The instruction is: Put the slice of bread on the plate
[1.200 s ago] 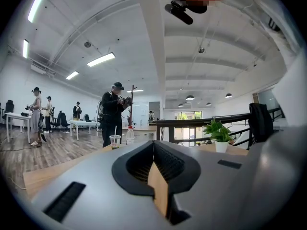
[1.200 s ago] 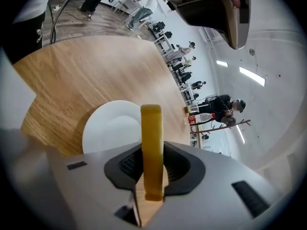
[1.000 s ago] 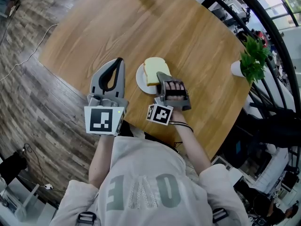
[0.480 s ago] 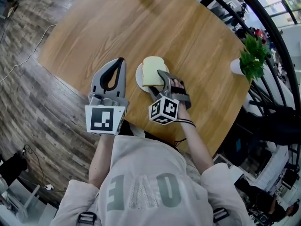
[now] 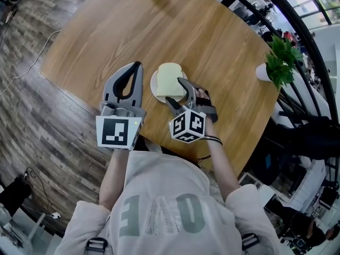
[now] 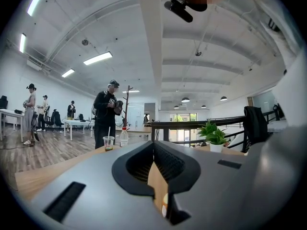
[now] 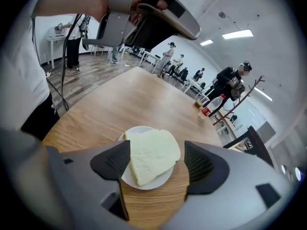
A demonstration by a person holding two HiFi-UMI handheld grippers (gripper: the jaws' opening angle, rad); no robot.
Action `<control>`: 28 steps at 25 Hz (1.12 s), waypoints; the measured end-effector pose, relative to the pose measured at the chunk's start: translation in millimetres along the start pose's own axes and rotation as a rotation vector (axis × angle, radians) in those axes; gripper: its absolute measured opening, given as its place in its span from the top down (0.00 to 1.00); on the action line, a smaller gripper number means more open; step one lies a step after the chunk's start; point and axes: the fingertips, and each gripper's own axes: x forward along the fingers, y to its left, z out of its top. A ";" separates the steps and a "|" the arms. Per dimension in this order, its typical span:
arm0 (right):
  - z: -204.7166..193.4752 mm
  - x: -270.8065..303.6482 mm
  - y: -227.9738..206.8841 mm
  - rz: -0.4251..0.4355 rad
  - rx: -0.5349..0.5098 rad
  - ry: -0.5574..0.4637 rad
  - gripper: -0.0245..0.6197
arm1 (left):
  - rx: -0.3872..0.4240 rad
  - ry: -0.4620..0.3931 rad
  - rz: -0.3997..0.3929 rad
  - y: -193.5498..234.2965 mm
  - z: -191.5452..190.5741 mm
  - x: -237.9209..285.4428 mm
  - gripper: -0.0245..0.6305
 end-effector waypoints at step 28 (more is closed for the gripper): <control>83.5 -176.0 -131.5 -0.608 0.674 -0.608 0.94 | 0.107 -0.212 -0.052 -29.4 90.0 -10.9 0.95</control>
